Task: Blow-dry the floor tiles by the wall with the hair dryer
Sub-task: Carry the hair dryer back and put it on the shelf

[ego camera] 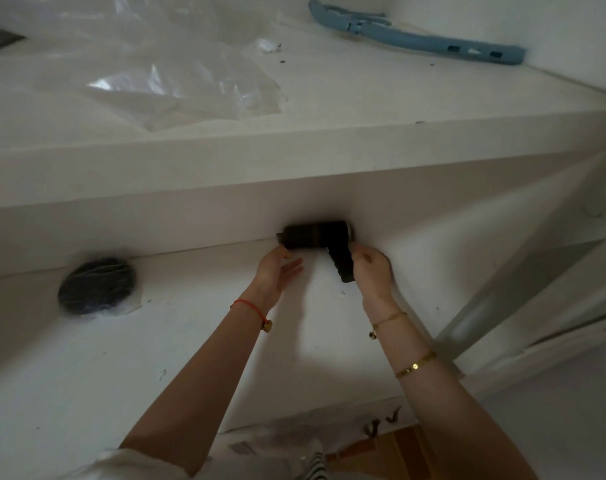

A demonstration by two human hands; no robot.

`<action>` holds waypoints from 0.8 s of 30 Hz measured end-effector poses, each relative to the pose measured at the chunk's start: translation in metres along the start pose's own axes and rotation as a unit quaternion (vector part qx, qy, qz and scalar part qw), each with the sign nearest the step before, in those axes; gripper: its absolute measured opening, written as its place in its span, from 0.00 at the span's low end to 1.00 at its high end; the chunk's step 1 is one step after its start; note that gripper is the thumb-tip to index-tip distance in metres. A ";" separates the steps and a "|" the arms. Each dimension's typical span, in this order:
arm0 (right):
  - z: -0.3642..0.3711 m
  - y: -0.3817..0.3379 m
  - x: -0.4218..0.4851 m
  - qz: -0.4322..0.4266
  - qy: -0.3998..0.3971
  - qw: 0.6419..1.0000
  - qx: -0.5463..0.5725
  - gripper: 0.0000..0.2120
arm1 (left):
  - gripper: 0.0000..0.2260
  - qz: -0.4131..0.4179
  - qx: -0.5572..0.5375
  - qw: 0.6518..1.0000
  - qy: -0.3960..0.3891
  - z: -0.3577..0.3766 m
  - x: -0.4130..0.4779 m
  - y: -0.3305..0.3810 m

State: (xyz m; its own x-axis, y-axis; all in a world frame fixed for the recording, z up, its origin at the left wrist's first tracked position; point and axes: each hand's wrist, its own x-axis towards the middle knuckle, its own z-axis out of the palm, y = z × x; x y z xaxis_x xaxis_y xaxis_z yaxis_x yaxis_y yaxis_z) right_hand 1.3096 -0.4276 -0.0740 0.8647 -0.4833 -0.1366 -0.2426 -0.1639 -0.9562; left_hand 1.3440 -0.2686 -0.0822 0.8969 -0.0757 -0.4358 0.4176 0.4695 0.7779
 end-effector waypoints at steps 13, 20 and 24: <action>-0.013 -0.011 -0.020 0.236 0.006 0.915 0.326 0.07 | 0.22 0.029 0.056 0.997 0.037 0.009 0.003 -0.005; -0.013 -0.017 -0.021 0.228 -0.002 0.896 0.380 0.19 | 0.20 0.010 0.060 0.998 0.017 0.009 0.004 -0.001; -0.012 -0.018 -0.025 0.225 0.004 0.887 0.403 0.19 | 0.08 0.000 0.060 0.998 0.007 0.004 0.005 0.000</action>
State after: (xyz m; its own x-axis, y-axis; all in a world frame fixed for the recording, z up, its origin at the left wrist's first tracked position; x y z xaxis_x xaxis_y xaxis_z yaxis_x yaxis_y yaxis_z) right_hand 1.2869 -0.4232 -0.0501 0.7556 -0.3508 -0.5531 -0.1666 0.7138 -0.6802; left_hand 1.3491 -0.2726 -0.0828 0.8950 -0.0629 -0.4415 0.4329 0.3604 0.8263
